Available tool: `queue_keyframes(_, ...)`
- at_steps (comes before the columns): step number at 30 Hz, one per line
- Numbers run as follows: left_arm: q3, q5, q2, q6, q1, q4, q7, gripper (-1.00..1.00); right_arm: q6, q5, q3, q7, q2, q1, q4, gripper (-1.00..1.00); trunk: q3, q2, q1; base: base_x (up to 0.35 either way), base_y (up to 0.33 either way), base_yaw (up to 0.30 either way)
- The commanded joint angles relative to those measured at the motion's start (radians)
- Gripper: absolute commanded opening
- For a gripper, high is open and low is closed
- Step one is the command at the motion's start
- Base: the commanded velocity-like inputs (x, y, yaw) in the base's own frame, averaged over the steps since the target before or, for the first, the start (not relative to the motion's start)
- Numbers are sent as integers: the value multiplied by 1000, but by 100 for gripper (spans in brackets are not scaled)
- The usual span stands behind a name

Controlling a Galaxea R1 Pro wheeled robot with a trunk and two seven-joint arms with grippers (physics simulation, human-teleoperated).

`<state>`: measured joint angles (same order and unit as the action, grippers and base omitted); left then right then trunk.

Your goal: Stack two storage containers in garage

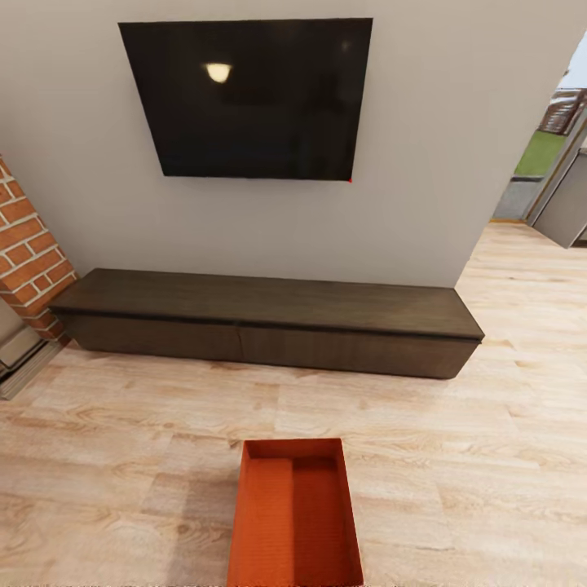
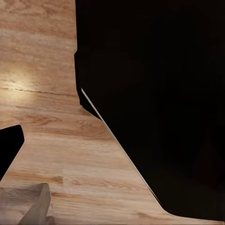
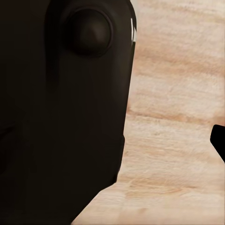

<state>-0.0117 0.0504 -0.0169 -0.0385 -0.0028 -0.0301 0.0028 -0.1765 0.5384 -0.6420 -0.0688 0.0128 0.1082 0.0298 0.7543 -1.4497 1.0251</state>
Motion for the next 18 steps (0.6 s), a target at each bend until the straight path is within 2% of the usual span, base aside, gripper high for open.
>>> queue_keyframes(1, -1, 5, 0, -3, 0, 0, 0, 100, -5, 8, -8, 0, -1, 1, 2, 100, 2, 0, 0, 0, 0, 0)
queue_keyframes(18, -1, 5, 0, -3, 0, 0, 1, 100, -5, 9, -8, 0, 0, 1, 2, 100, 30, 0, 0, 0, 0, 0)
